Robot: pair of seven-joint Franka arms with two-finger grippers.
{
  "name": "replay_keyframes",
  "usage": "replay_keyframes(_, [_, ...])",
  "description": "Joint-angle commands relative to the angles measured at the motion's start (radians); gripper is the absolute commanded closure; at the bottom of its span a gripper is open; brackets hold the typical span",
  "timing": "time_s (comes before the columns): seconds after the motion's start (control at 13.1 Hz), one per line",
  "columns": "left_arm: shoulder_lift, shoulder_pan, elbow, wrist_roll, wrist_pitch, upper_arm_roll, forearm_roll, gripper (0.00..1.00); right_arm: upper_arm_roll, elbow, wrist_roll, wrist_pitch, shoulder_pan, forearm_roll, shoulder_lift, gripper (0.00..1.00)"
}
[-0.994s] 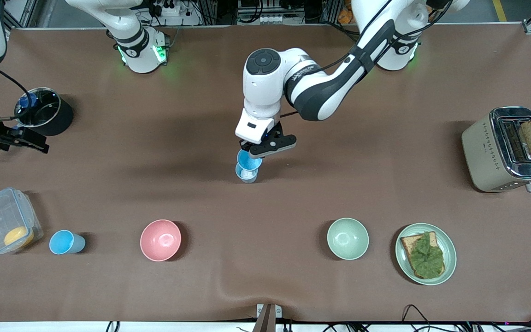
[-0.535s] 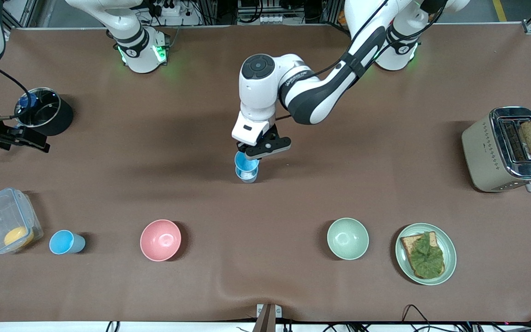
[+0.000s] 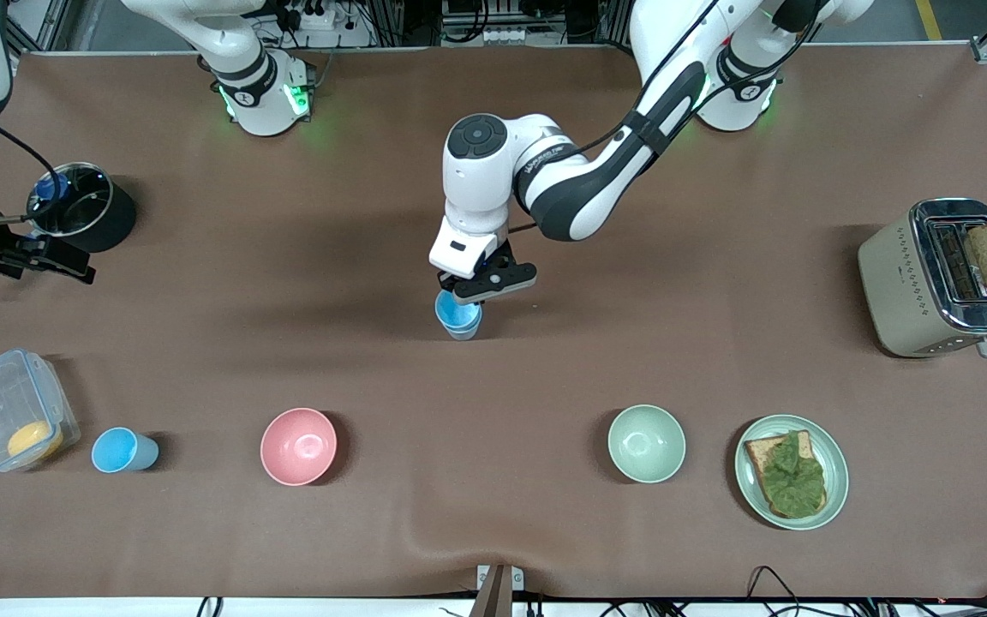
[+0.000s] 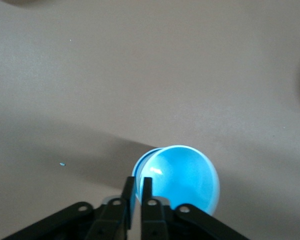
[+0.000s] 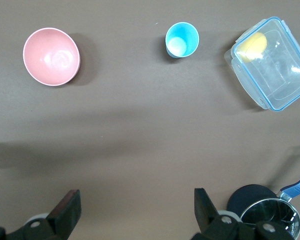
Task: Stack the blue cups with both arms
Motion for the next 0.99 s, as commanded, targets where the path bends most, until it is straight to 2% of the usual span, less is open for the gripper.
replay_keyframes(0.0, [-0.025,-0.001,0.020,-0.026,0.000,0.015,0.021,0.00,0.002,0.007,0.015,-0.011,0.002,0.013,-0.002,0.00])
replay_keyframes(0.15, [-0.103,0.044,0.020,-0.029,-0.015,0.030,0.024,0.00,0.002,0.007,0.014,-0.011,0.000,0.013,-0.002,0.00])
replay_keyframes(0.23, [-0.165,0.102,0.008,-0.015,-0.048,0.038,0.035,0.00,0.002,0.007,0.014,-0.011,0.002,0.013,0.000,0.00])
replay_keyframes(0.46, [-0.291,0.253,0.006,0.097,-0.208,0.024,-0.047,0.00,0.003,0.007,0.014,-0.011,0.009,0.011,-0.002,0.00])
replay_keyframes(0.76, [-0.415,0.518,0.006,0.523,-0.329,0.024,-0.262,0.00,0.003,0.007,0.015,-0.014,0.011,0.011,-0.003,0.00])
replay_keyframes(0.92, [-0.449,0.620,0.006,0.705,-0.430,0.024,-0.286,0.00,0.003,0.007,0.015,-0.014,0.011,0.011,-0.003,0.00])
